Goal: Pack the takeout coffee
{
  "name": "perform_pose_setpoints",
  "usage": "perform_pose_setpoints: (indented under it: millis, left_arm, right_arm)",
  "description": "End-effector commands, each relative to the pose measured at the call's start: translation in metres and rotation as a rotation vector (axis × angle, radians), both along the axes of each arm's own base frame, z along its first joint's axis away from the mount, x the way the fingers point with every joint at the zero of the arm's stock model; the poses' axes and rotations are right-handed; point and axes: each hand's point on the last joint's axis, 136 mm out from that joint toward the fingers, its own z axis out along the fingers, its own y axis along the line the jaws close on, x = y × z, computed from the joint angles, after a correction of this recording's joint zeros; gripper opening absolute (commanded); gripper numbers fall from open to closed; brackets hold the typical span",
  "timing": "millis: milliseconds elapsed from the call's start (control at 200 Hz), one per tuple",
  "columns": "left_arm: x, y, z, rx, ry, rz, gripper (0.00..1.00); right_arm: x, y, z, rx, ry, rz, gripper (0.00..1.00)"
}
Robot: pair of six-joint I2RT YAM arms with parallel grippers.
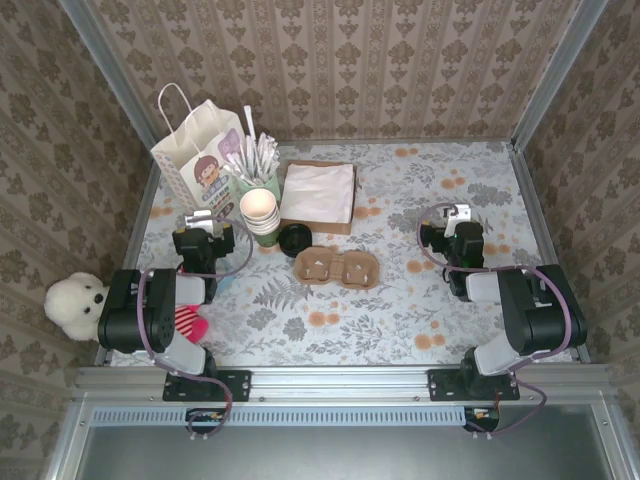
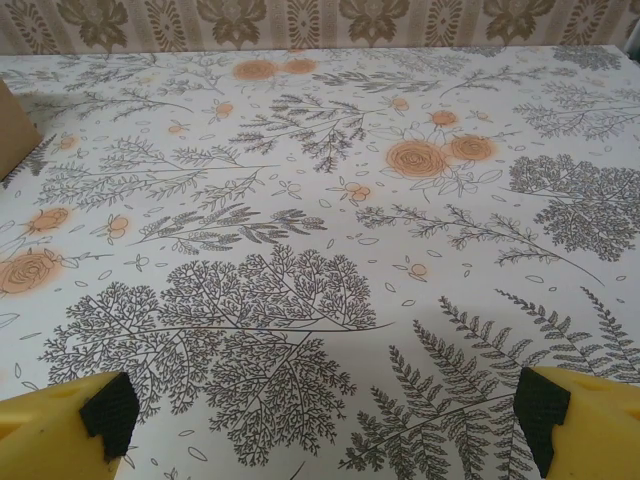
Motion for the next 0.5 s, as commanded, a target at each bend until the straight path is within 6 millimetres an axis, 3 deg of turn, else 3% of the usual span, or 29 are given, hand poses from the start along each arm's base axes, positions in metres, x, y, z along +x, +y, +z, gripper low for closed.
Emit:
perform_pose_setpoints:
  millis: [0,495]
  left_arm:
    - [0.0046,0.0020,0.0095,-0.002,-0.033,0.005,1.00]
    - [0.0049,0.0013,0.0097,-0.005,-0.034,0.001,1.00]
  right_arm:
    - [0.0054,0.0002,0.0087,0.018,-0.032,0.019,1.00]
    - [0.0052,0.0002,0.0083,0.017,-0.031,0.020,1.00]
